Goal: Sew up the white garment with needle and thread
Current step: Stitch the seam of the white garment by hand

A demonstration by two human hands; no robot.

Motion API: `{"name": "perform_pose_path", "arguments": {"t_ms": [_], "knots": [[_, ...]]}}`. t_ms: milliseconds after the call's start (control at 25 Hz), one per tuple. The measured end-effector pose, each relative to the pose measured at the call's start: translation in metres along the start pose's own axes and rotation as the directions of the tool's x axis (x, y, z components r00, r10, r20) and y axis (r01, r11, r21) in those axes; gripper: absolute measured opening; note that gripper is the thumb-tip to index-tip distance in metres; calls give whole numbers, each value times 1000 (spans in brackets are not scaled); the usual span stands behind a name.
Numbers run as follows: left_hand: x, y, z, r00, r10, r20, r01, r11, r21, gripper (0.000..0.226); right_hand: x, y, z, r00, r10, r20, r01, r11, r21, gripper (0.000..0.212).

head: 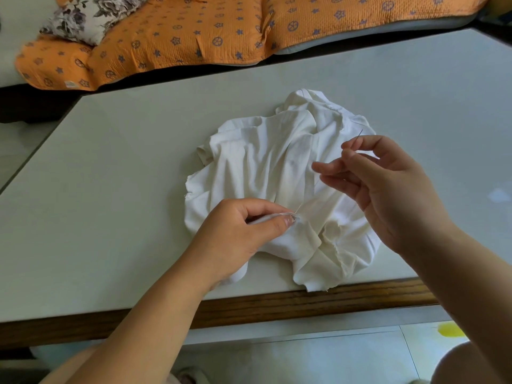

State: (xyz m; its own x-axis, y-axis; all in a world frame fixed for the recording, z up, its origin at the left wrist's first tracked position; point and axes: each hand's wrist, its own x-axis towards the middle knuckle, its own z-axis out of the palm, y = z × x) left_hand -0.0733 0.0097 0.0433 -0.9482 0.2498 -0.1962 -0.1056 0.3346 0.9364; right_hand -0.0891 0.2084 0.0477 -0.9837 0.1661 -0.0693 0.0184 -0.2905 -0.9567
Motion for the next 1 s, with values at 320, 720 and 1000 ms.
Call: {"name": "perform_pose_path", "arguments": {"t_ms": [320,720,1000], "knots": [[-2,2,-1,1000,-18,-14,18,1000,-9,8,-1,1,0,997,-81,-7,78,982,-175,10],[-2,1,-11,1000,11,-3,-11,998,68,11,-23,8,9,946,147,290,-33,931,-364,3],[-5,2,-20,993,84,-78,-68,981,183,9,-21,8,7,964,91,249,-4,945,-328,5]]}}
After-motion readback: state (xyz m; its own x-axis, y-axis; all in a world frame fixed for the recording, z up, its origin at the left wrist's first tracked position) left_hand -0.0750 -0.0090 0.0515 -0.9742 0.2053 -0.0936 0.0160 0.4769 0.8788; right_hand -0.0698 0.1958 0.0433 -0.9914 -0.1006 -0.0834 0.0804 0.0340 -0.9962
